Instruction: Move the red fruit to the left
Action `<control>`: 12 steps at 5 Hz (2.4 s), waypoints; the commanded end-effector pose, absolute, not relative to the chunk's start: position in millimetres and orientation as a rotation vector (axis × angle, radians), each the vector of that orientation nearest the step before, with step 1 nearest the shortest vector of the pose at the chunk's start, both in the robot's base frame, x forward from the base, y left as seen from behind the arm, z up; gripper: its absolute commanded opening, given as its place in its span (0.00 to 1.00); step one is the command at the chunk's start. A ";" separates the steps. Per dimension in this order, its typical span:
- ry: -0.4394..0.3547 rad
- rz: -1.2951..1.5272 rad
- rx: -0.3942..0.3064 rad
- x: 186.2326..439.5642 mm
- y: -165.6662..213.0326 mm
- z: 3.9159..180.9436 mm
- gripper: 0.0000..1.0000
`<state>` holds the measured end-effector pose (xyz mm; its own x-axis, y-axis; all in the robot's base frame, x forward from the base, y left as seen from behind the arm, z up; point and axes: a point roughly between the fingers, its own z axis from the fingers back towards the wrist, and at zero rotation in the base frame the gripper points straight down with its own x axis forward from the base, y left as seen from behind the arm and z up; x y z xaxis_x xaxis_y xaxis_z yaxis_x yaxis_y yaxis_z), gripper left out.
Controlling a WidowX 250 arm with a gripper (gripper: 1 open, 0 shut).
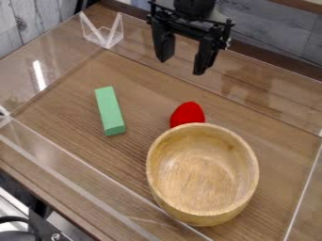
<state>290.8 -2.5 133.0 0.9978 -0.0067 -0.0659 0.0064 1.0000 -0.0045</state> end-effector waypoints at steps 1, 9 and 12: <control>0.074 -0.038 -0.003 295.6 -6.8 119.1 1.00; 0.063 -0.295 0.042 331.8 -0.5 66.7 1.00; 0.063 -0.205 0.041 325.2 3.2 44.8 1.00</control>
